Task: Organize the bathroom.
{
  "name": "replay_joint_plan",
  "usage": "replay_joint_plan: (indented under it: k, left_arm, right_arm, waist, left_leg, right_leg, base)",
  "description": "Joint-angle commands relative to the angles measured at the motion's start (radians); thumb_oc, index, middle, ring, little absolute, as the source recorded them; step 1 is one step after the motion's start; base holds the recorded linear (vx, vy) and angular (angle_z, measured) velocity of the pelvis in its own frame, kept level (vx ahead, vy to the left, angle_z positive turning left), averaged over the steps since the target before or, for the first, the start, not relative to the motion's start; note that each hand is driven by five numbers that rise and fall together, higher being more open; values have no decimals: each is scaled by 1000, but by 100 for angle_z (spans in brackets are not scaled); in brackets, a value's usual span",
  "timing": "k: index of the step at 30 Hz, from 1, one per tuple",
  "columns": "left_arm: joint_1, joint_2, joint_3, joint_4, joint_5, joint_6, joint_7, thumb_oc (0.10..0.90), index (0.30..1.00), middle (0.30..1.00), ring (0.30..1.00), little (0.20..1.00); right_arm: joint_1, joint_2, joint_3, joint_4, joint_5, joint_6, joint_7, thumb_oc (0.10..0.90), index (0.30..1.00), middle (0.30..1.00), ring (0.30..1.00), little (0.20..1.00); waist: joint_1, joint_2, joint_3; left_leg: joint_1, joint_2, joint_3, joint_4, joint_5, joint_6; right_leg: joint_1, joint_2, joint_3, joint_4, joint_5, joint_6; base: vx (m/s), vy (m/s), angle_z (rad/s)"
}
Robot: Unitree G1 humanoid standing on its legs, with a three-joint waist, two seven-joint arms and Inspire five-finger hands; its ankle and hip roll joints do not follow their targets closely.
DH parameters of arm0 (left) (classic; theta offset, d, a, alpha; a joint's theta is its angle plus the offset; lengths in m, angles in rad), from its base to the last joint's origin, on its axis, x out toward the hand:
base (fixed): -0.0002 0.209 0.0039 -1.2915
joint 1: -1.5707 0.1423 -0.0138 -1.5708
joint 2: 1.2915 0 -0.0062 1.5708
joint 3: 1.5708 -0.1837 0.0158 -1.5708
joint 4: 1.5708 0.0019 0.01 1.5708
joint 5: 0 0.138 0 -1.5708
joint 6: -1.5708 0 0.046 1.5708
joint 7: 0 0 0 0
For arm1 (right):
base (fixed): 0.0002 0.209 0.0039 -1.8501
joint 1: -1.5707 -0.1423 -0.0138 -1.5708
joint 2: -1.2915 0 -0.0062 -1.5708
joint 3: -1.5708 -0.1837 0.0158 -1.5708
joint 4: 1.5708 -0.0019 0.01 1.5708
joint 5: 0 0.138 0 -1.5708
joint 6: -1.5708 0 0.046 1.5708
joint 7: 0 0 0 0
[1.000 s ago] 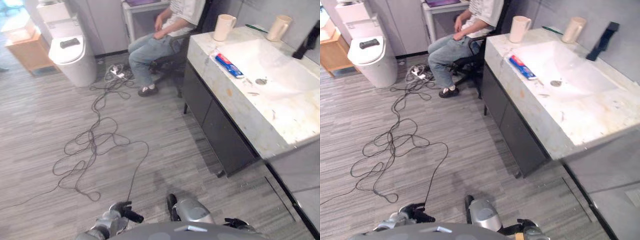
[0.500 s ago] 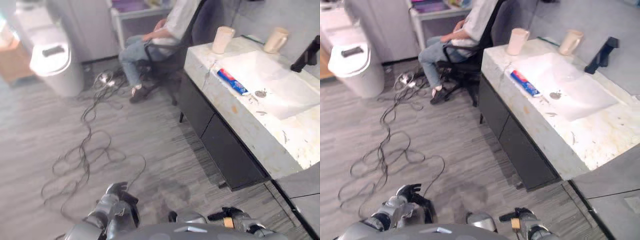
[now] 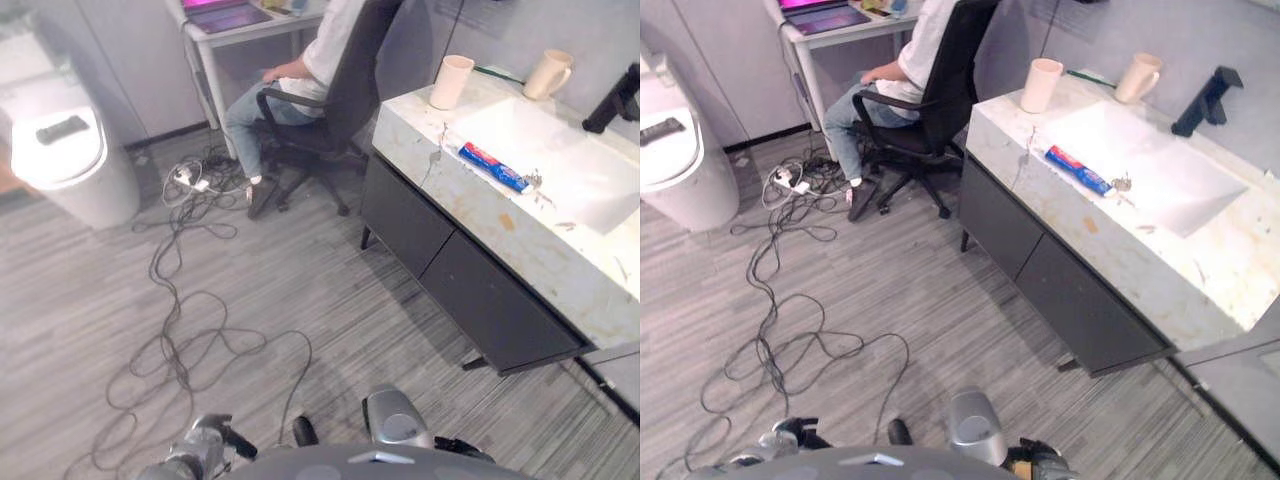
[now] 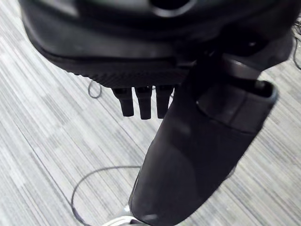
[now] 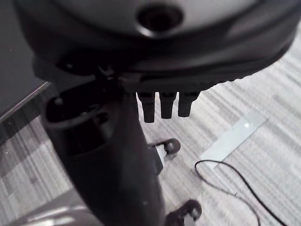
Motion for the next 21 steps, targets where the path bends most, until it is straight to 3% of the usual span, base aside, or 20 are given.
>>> replay_joint_plan:
  k: [1,2,3,4,6,8,12,13,14,15,16,17,18,19,20,21]
  left_arm:
    - [-51,29,35,-8,25,-55,12,800,900,900,900,900]
    - [-65,30,24,-14,26,-67,7,800,900,900,900,900]
    - [-72,30,17,-18,29,-75,5,800,900,900,900,900]
    - [-88,28,0,-27,12,-84,9,800,900,900,900,900]
    - [-104,25,-15,-34,16,-105,11,800,900,900,900,900]
    - [-116,20,-23,-43,38,-107,11,800,900,900,900,900]
    - [-132,3,-43,-62,54,-106,-1,800,900,900,900,900]
    - [-136,1,-45,-74,77,-109,-5,800,900,900,900,900]
    - [-138,-1,-45,-82,70,-100,-8,800,900,900,900,900]
    - [-141,-2,-44,-89,46,-88,-6,800,900,900,900,900]
    - [-139,-5,-40,-97,50,-84,7,800,900,900,900,900]
    - [-137,-9,-37,-107,66,-76,23,800,900,900,900,900]
    - [-137,-9,-37,-109,67,-74,27,800,900,900,900,900]
    - [-137,-12,-34,-116,77,-46,34,800,900,900,900,900]
    - [-136,-10,-35,-115,82,-45,36,800,900,900,900,900]
    - [-130,-2,-44,-116,46,-42,45,800,900,900,900,900]
  right_arm:
    - [1,-55,25,39,-58,6,-4,800,900,900,900,900]
    - [11,-54,31,37,-49,9,-12,800,900,900,900,900]
    - [17,-52,35,34,-45,12,-17,800,900,900,900,900]
    - [28,-53,40,34,-41,17,-19,800,900,900,900,900]
    - [40,-52,45,38,-27,24,-22,800,900,900,900,900]
    - [52,-49,41,42,0,21,-24,800,900,900,900,900]
    - [73,-48,22,44,22,5,-22,800,900,900,900,900]
    - [75,-45,20,42,40,3,-25,800,900,900,900,900]
    - [73,-47,23,35,49,7,-28,800,900,900,900,900]
    - [68,-49,33,25,55,7,-26,800,900,900,900,900]
    - [61,-51,43,13,56,0,-24,800,900,900,900,900]
    - [53,-56,54,-1,69,-6,-28,800,900,900,900,900]
    - [52,-56,56,-5,74,-8,-31,800,900,900,900,900]
    - [26,-68,74,-34,150,-14,-42,800,900,900,900,900]
    - [11,-71,73,-40,154,-20,-48,800,900,900,900,900]
    - [-9,-68,70,-32,111,-28,-44,800,900,900,900,900]
  waist:
    - [-42,-42,-24]
    - [-56,-70,-29]
    - [-63,-80,-29]
    - [-78,-102,-31]
    - [-92,-114,-33]
    - [-108,-116,-36]
    - [-131,-108,-51]
    - [-158,-98,-71]
    - [-161,-93,-74]
    - [-159,-128,-89]
    - [-143,-155,-93]
    - [-116,-181,-85]
    - [-114,-188,-87]
    - [-53,-211,-58]
    - [-32,-208,-48]
    - [-11,-205,-44]
  left_leg:
    - [10,30,7,63,-39,-102]
    - [43,-9,1,44,-48,-111]
    - [56,-23,-6,35,-51,-115]
    - [92,-56,-27,20,-68,-123]
    - [134,-75,-50,7,-93,-128]
    - [154,-78,-71,3,-105,-127]
    - [178,-64,-122,16,-115,-134]
    - [195,-6,-136,194,-33,-195]
    - [169,37,-136,324,87,-243]
    - [98,71,-135,515,211,-287]
    - [21,90,-136,657,241,-294]
    - [-101,106,-124,820,218,-281]
    - [-133,105,-122,849,215,-276]
    - [-383,123,-136,980,120,-202]
    - [-414,119,-128,932,77,-168]
    - [-390,88,-104,789,11,-120]
  right_leg:
    - [25,45,-109,-244,153,28]
    - [30,66,-172,-399,185,23]
    - [34,78,-196,-451,209,22]
    - [21,86,-240,-566,297,34]
    - [-10,90,-260,-622,383,43]
    - [-31,104,-239,-615,398,36]
    - [10,128,-162,-601,359,7]
    - [37,139,-123,-591,325,-34]
    - [70,152,-104,-600,314,-50]
    - [122,136,-64,-619,302,-69]
    - [162,131,-39,-626,285,-87]
    - [211,131,-10,-632,268,-104]
    - [216,128,-4,-633,266,-107]
    - [298,137,40,-634,234,-133]
    - [321,140,53,-634,220,-133]
    - [342,134,78,-632,202,-121]
  base:
    - [457,140,-69]
    - [463,134,-35]
    - [508,123,-17]
    - [371,82,6]
    - [382,63,20]
    - [304,40,20]
    - [276,10,32]
    - [221,-10,26]
    - [223,-73,25]
    - [195,-122,13]
    - [215,-162,-10]
    - [137,-123,-52]
    - [120,-47,-83]
    - [133,90,-129]
    - [234,261,-163]
    - [324,507,-225]
